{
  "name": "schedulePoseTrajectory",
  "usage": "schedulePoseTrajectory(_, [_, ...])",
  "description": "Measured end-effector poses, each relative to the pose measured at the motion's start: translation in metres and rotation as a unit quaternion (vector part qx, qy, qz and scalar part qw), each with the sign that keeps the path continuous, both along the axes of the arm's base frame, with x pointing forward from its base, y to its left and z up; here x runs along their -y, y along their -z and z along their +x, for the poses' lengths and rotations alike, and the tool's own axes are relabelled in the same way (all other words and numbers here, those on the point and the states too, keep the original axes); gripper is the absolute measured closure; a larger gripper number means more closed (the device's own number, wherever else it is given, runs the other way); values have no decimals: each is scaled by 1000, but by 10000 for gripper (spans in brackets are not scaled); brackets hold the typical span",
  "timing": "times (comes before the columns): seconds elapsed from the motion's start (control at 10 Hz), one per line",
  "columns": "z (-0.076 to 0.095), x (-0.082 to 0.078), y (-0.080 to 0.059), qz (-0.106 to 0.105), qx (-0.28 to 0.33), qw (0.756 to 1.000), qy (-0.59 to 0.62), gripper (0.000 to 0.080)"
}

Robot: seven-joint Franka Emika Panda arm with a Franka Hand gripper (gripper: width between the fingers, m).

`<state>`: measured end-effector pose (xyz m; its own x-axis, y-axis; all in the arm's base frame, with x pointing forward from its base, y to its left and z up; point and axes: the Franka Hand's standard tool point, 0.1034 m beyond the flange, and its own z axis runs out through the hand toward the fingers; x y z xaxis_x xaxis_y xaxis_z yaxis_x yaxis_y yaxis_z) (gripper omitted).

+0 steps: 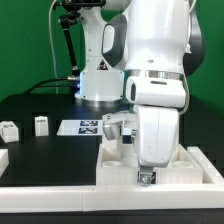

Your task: Assemble square table

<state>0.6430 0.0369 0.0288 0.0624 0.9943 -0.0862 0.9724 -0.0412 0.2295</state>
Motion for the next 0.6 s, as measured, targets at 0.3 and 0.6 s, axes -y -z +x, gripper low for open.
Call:
schedulePoseTrajectory(0.3, [0, -13, -3, 5, -1, 1000, 7, 731])
schedulePoseTrajectory(0.6, [3, -20, -4, -3, -12, 1000, 6, 731])
